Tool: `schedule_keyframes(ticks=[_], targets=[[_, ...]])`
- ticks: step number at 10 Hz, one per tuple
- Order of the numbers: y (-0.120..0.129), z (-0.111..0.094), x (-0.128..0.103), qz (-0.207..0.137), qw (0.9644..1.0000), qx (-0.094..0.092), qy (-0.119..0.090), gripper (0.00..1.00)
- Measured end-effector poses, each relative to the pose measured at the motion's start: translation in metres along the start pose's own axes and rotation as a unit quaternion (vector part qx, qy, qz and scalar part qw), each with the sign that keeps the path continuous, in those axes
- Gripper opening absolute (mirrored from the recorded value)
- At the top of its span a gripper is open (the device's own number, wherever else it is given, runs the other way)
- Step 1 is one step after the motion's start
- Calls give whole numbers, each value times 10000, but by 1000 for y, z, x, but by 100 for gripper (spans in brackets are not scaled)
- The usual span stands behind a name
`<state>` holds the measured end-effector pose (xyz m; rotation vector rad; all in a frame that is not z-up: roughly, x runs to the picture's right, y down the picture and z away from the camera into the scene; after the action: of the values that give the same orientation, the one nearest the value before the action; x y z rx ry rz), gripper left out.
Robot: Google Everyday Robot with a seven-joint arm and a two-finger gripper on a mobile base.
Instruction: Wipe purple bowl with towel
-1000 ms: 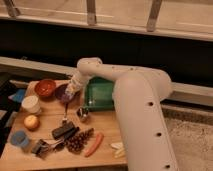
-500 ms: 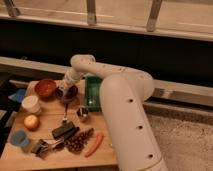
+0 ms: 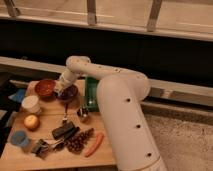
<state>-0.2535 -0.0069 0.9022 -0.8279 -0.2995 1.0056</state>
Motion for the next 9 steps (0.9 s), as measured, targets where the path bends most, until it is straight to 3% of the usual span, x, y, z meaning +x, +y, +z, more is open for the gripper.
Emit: schedule_keyframes(ticks=[3,5,9], targets=[[-8,-31,45,298,9994,135,84,14],[-21,-41,57,454,9987,237,87,14],[-42,-36,38,337,9990,300,51,14]])
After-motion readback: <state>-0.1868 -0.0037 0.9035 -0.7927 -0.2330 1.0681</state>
